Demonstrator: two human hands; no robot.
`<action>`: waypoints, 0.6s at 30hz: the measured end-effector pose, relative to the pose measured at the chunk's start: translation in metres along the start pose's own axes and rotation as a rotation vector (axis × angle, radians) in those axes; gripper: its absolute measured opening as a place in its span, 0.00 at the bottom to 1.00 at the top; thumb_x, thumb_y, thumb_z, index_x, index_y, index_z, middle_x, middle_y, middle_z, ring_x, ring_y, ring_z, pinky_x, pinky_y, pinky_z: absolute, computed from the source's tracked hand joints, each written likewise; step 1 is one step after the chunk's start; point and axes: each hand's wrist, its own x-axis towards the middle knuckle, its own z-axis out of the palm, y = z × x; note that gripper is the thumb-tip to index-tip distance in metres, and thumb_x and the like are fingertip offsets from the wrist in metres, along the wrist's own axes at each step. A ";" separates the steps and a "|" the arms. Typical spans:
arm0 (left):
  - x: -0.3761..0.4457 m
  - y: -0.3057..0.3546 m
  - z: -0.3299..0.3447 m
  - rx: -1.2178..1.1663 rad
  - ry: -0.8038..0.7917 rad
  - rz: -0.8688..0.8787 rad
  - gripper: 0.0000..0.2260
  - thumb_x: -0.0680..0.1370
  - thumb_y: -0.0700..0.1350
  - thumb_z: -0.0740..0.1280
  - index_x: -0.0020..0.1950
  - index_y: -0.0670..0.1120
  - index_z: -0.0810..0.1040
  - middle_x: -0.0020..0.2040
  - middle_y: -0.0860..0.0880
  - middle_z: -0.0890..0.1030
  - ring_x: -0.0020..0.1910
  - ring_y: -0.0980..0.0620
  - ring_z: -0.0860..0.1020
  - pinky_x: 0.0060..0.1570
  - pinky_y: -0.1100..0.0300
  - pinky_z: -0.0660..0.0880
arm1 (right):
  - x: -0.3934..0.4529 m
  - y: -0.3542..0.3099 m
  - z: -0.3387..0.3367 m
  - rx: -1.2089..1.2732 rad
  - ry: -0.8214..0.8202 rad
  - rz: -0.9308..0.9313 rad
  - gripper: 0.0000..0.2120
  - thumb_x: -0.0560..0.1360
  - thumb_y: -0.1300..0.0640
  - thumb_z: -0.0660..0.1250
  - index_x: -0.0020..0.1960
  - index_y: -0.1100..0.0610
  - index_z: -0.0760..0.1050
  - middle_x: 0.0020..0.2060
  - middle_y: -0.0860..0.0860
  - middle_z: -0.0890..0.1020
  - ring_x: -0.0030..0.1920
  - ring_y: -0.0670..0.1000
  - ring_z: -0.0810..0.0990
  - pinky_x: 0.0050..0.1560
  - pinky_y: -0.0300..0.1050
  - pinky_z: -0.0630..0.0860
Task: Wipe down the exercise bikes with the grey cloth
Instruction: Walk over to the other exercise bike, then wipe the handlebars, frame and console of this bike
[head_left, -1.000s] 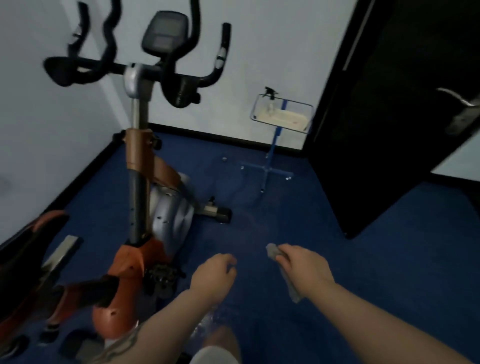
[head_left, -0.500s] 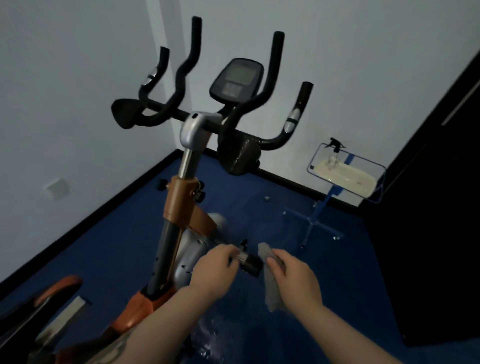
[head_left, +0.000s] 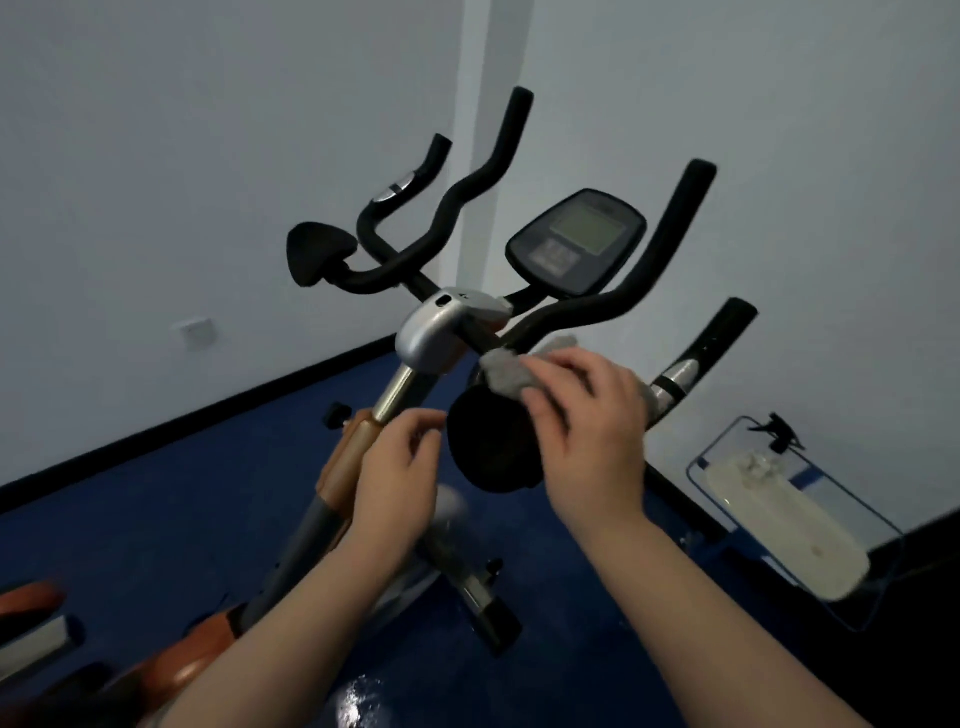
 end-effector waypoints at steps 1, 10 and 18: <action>0.004 0.005 0.004 -0.081 0.033 -0.015 0.10 0.80 0.42 0.61 0.49 0.54 0.79 0.43 0.60 0.80 0.42 0.70 0.77 0.38 0.78 0.70 | 0.004 0.000 0.010 -0.040 -0.092 -0.044 0.12 0.76 0.53 0.65 0.58 0.52 0.79 0.54 0.50 0.78 0.55 0.51 0.73 0.55 0.47 0.70; 0.010 0.011 0.009 -0.326 -0.159 0.057 0.13 0.82 0.42 0.57 0.51 0.55 0.79 0.45 0.59 0.83 0.46 0.62 0.81 0.43 0.72 0.75 | 0.011 0.012 0.009 -0.191 -0.495 -0.298 0.04 0.72 0.51 0.67 0.45 0.50 0.78 0.42 0.46 0.78 0.47 0.50 0.74 0.45 0.45 0.65; 0.024 0.010 -0.011 -0.341 -0.380 0.056 0.13 0.83 0.42 0.56 0.54 0.50 0.80 0.45 0.60 0.85 0.47 0.63 0.81 0.42 0.74 0.74 | -0.012 -0.023 -0.004 -0.188 -0.631 -0.152 0.03 0.71 0.52 0.70 0.44 0.50 0.78 0.41 0.44 0.79 0.46 0.48 0.75 0.48 0.42 0.66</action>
